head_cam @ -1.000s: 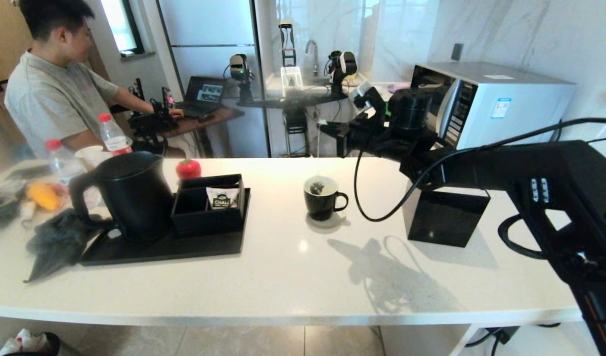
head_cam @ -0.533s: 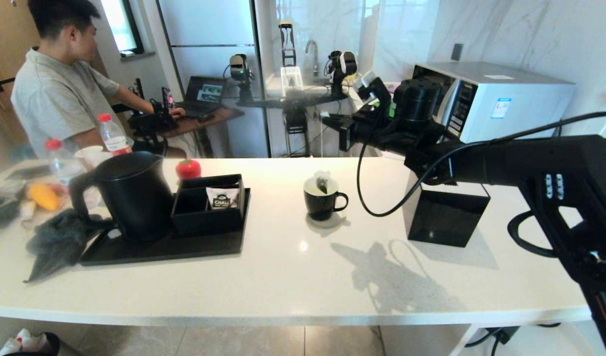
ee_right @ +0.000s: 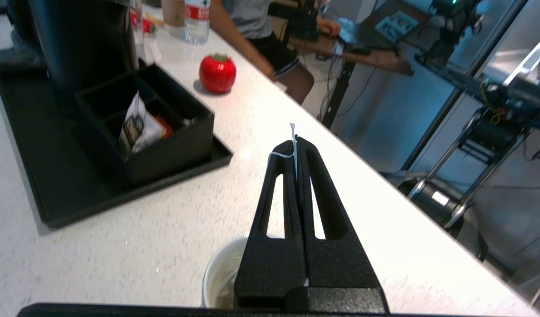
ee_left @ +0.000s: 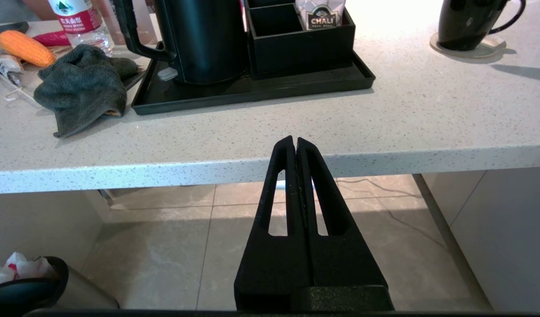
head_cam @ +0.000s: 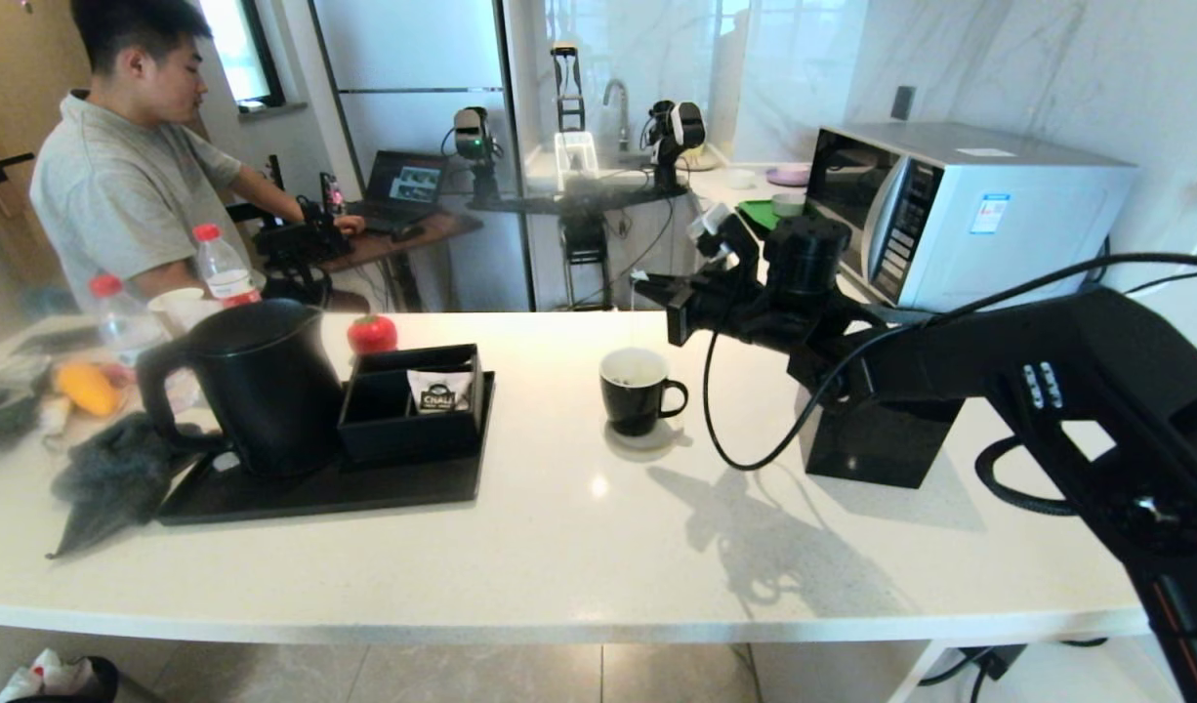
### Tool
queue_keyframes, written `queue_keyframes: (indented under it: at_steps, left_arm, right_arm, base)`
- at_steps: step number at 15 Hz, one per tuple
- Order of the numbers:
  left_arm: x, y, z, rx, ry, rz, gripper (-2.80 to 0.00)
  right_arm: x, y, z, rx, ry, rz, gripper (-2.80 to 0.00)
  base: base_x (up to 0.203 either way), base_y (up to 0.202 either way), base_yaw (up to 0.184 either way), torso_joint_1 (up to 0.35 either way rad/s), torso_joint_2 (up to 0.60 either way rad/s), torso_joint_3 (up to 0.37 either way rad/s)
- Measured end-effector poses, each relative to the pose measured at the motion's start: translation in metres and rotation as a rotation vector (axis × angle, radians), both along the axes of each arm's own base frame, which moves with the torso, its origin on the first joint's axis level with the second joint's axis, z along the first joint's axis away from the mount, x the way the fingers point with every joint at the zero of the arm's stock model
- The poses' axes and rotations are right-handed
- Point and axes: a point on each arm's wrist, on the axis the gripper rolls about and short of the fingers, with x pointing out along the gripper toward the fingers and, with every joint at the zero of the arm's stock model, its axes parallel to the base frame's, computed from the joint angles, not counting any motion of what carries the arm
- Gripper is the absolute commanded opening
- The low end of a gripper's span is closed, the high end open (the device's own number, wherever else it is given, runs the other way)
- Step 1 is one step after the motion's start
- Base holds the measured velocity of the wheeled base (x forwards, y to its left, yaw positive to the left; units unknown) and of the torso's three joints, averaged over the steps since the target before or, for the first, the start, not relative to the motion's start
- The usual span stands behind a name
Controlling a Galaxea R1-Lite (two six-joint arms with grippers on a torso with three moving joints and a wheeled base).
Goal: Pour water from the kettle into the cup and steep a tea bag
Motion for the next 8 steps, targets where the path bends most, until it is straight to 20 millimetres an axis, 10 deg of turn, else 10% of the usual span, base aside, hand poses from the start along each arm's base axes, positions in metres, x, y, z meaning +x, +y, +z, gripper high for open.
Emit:
queue_keyframes:
  at_steps: [8]
  left_arm:
    - [0.0, 0.0, 0.0, 0.0, 0.0, 0.0, -2.8]
  right_arm:
    - [-0.02, -0.007, -0.058, -0.027, 0.062, 0.005, -2.8]
  base:
    - [0.0, 0.0, 0.0, 0.0, 0.0, 0.0]
